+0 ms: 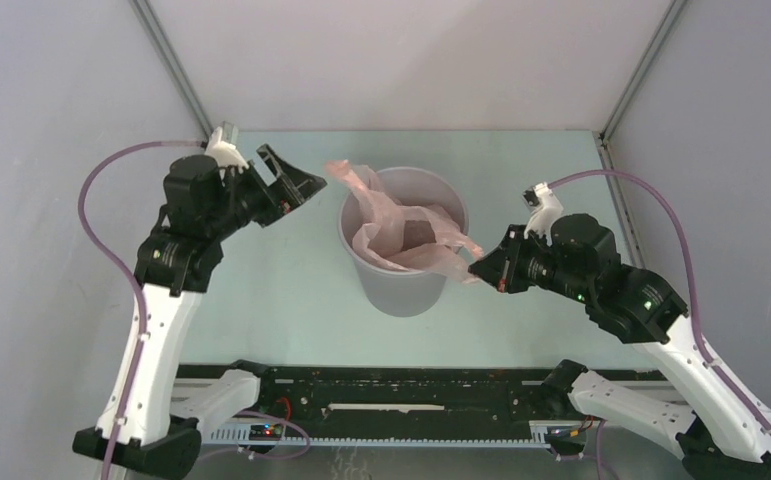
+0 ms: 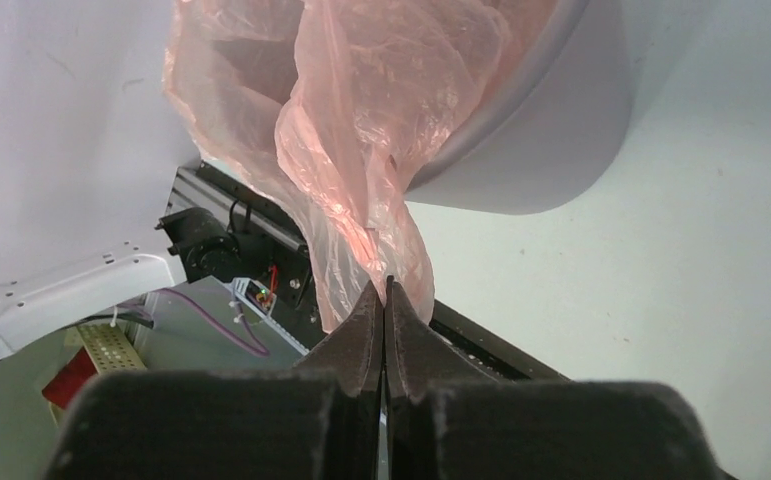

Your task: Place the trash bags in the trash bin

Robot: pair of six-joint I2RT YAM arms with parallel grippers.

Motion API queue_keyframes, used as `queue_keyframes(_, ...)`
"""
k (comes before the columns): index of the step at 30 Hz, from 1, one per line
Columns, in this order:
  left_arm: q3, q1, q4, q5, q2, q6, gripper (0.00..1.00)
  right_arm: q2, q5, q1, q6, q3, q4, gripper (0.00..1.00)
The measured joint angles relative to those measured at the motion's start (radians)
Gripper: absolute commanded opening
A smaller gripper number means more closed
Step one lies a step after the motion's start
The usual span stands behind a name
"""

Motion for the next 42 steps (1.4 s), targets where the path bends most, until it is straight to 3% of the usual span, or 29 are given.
queue_keyframes(4,-0.045,-0.083,-0.022,-0.030,-0.102,-0.051,0.90,0.013,-0.049,-0.001,-0.008,-0.016,0.046,0.00)
queue_keyframes(10,-0.075,-0.430,0.015,-0.245,-0.179,-0.090,0.87,0.018,-0.094,-0.005,-0.010,-0.016,0.084,0.00)
queue_keyframes(16,0.029,-0.673,0.009,-0.502,0.015,0.010,0.87,0.001,-0.111,-0.021,-0.008,-0.016,0.092,0.00)
queue_keyframes(19,0.081,-0.725,0.000,-0.579,0.146,0.055,0.75,-0.008,-0.114,-0.021,-0.005,-0.016,0.092,0.00)
queue_keyframes(25,0.097,-0.736,-0.072,-0.661,0.274,0.090,0.61,-0.038,-0.114,-0.023,-0.002,-0.016,0.092,0.00)
queue_keyframes(31,0.137,-0.733,-0.103,-0.735,0.299,0.108,0.21,-0.061,-0.111,-0.025,0.001,-0.016,0.071,0.00)
queue_keyframes(34,0.143,-0.717,-0.107,-0.737,0.290,0.121,0.09,-0.064,-0.106,-0.025,0.000,-0.016,0.053,0.00)
queue_keyframes(37,0.140,-0.674,-0.114,-0.719,0.261,0.121,0.01,-0.069,-0.089,-0.025,-0.008,-0.016,0.029,0.00)
queue_keyframes(42,-0.007,-0.488,-0.049,-0.543,0.084,0.105,0.00,-0.071,-0.061,-0.032,-0.039,-0.030,0.001,0.00)
